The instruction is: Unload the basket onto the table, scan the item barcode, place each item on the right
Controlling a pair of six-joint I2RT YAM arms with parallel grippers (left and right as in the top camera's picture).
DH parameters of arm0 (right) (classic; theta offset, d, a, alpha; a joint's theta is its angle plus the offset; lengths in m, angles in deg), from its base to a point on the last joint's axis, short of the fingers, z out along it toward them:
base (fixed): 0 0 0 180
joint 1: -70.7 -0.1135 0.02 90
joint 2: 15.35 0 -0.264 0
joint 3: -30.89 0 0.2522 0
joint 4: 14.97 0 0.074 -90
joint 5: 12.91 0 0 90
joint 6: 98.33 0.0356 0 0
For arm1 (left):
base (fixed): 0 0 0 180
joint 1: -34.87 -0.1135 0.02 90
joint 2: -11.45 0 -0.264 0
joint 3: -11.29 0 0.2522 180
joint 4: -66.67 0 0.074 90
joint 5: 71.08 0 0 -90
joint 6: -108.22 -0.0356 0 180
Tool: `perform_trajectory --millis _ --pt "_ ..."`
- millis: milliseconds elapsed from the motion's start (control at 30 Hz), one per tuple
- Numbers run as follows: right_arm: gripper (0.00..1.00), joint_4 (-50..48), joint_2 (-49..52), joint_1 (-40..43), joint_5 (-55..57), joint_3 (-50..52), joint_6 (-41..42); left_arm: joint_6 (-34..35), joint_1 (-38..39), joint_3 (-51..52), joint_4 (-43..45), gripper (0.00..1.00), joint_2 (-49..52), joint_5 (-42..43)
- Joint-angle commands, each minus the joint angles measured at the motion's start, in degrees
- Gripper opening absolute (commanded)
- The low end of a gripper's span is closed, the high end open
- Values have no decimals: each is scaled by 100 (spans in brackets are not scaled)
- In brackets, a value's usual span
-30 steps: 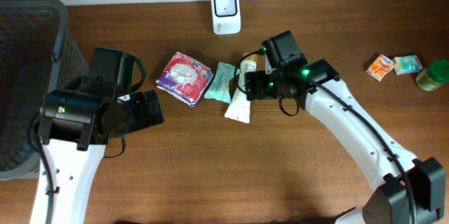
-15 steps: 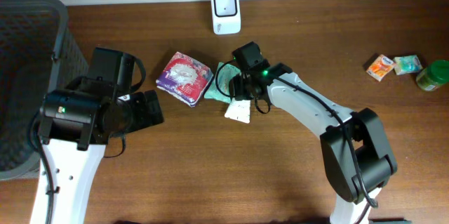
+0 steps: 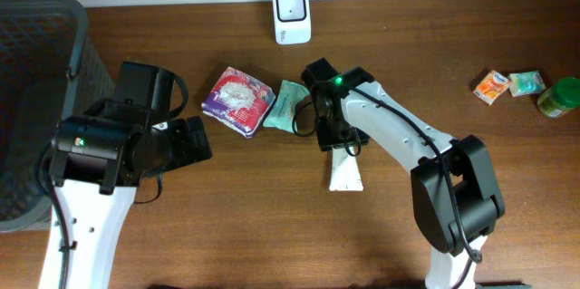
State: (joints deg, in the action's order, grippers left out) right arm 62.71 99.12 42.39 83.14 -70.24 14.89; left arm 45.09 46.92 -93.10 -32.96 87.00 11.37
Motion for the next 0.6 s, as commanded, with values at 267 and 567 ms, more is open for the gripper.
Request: perform_trajectory --millis 267,567 --pt "99 1014 -151 492 68 -1207 -44 52 17 -15 13 99 -24 -44" --pt "99 1093 -151 540 -562 -1029 -50 55 17 -15 13 99 -24 -44"
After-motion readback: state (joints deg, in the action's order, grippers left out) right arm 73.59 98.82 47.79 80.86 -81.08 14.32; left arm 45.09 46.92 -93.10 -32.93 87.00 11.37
